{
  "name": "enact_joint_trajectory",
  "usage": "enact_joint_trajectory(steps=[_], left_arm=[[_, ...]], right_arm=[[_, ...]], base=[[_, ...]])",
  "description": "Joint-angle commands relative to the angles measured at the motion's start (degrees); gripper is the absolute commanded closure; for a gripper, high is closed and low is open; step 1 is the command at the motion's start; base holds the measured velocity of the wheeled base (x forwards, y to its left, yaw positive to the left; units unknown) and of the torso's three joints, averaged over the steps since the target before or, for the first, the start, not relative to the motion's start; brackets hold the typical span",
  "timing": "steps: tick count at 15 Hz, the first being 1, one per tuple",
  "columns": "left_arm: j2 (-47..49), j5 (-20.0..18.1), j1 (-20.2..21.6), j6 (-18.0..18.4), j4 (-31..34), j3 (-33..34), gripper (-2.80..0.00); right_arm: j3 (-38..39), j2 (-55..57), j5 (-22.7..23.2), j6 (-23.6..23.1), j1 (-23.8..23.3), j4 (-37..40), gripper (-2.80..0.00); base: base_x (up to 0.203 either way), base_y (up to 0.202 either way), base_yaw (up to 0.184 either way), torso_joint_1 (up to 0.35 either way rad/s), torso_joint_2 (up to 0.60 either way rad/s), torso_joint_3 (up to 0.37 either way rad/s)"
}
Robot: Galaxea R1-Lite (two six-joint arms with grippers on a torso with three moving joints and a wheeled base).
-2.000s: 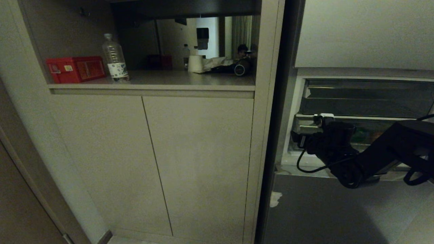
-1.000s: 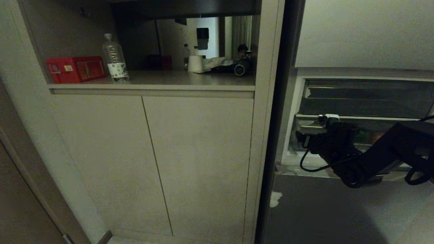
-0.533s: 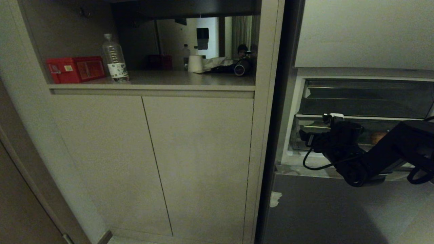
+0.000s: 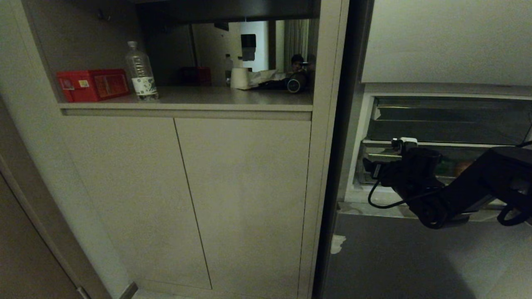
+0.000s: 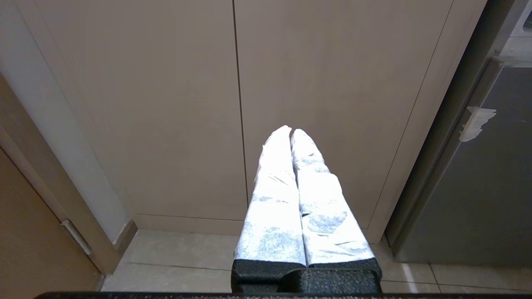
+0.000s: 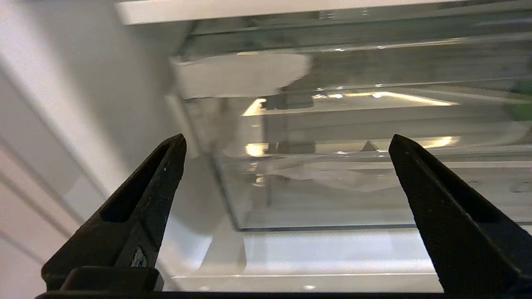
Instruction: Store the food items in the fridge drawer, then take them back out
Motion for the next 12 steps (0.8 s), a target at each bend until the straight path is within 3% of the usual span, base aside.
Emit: enact_joint_trajectory(steps=[1, 12], left_arm=[[0.0, 0.0, 0.0, 0.0, 0.0, 0.0, 0.00], [0.0, 0.0, 0.0, 0.0, 0.0, 0.0, 0.00]], right_arm=[[-0.1, 0.2, 0.0, 0.1, 0.8, -0.4, -2.80], [-3.6, 2.7, -0.3, 0.1, 1.0, -0.3, -2.80]], base=[[0.000, 0.000, 0.000, 0.000, 0.00, 0.000], [0.000, 0.000, 0.000, 0.000, 0.00, 0.000]])
